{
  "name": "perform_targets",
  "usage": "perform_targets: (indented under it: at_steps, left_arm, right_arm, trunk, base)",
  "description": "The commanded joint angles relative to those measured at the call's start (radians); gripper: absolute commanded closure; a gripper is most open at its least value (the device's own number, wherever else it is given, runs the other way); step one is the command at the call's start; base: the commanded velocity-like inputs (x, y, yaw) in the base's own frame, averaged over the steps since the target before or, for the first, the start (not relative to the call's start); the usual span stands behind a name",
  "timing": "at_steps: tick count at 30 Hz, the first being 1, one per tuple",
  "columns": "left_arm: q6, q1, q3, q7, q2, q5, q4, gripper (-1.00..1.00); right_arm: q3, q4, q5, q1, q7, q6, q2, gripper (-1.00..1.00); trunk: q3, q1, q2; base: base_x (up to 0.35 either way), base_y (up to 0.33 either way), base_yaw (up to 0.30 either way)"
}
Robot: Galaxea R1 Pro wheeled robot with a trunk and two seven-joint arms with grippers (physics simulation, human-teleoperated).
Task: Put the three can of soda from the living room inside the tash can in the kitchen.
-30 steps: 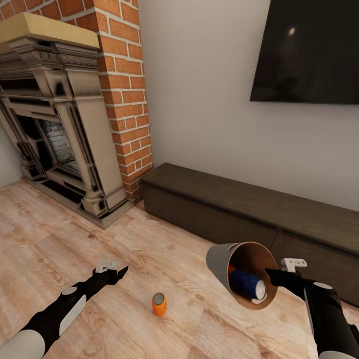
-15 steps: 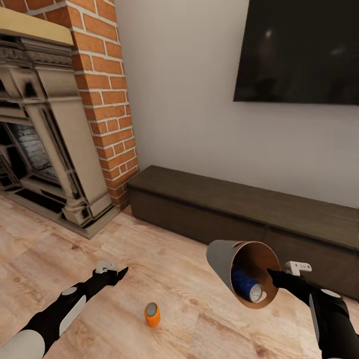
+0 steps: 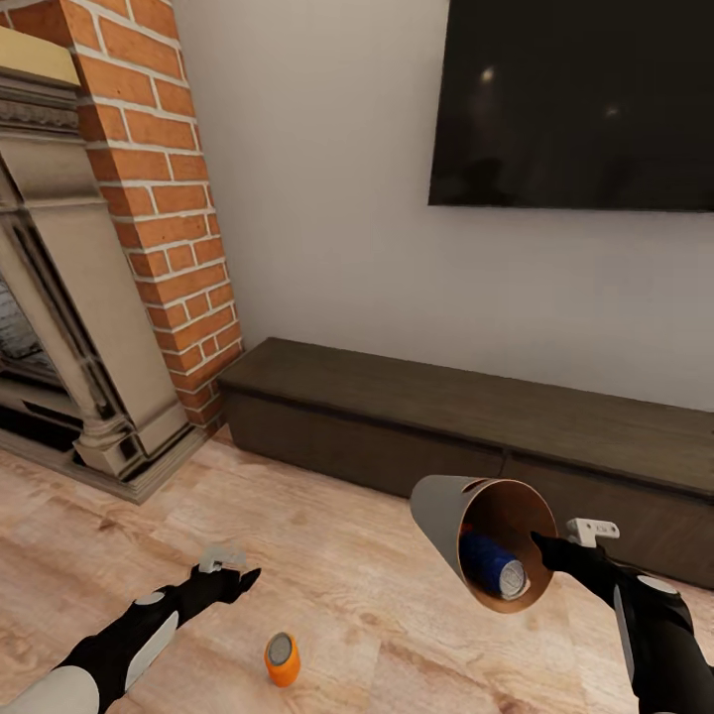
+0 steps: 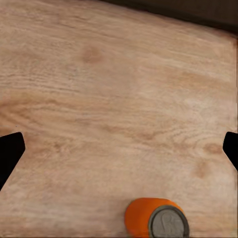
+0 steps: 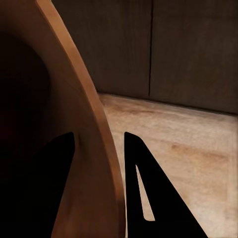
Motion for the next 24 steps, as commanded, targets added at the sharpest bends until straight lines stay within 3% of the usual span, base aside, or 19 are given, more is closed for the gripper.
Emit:
perform_targets:
  at_steps: [1, 2, 5, 7, 10, 15, 18, 24]
  left_arm:
    - [0.029, -0.001, -0.007, 0.001, -0.022, 0.001, 0.020, -1.00]
    - [0.072, -0.003, -0.012, 0.005, -0.041, 0.003, 0.032, -1.00]
    - [0.150, -0.012, -0.014, 0.028, -0.058, 0.003, 0.043, -1.00]
    - [0.256, -0.040, -0.014, 0.088, -0.075, 0.004, 0.049, -1.00]
    - [0.335, -0.077, -0.015, 0.135, -0.096, 0.004, 0.048, -1.00]
    - [0.370, -0.128, -0.017, 0.162, -0.121, 0.004, 0.051, -1.00]
    - [0.373, -0.135, -0.017, 0.169, -0.125, 0.005, 0.052, -1.00]
    - [0.365, -0.138, -0.014, 0.189, -0.126, 0.005, 0.054, -1.00]
  right_arm:
    - [0.000, -0.001, -0.013, 0.000, 0.005, 0.003, 0.001, 1.00]
    - [0.000, -0.001, -0.013, 0.000, 0.005, 0.004, 0.001, 1.00]
    - [0.000, 0.000, -0.013, 0.000, 0.003, 0.004, 0.001, 1.00]
    - [0.001, 0.000, -0.012, 0.000, -0.002, 0.004, 0.003, 1.00]
    - [0.001, 0.003, -0.012, 0.000, -0.005, 0.004, 0.004, 1.00]
    - [0.001, 0.008, -0.012, 0.000, -0.006, 0.004, 0.003, 1.00]
    - [0.001, 0.013, -0.012, 0.000, -0.006, 0.003, 0.004, 1.00]
    - [0.001, 0.016, -0.012, 0.000, -0.006, 0.002, 0.004, 1.00]
  trunk:
    - [0.000, 0.000, 0.000]
    - [0.000, 0.000, 0.000]
    - [0.000, 0.000, 0.000]
    - [0.000, 0.000, 0.000]
    - [0.000, 0.000, 0.000]
    - [0.000, 0.000, 0.000]
    - [0.000, 0.000, 0.000]
    - [-0.018, 0.023, -0.042]
  base:
    - [0.045, 0.010, -0.029]
    - [0.029, 0.007, -0.018]
    - [0.019, 0.004, -0.012]
    - [0.008, 0.002, -0.005]
    - [0.003, 0.001, -0.002]
    - [0.000, 0.000, 0.000]
    - [0.000, 0.000, 0.000]
    - [0.000, 0.000, 0.000]
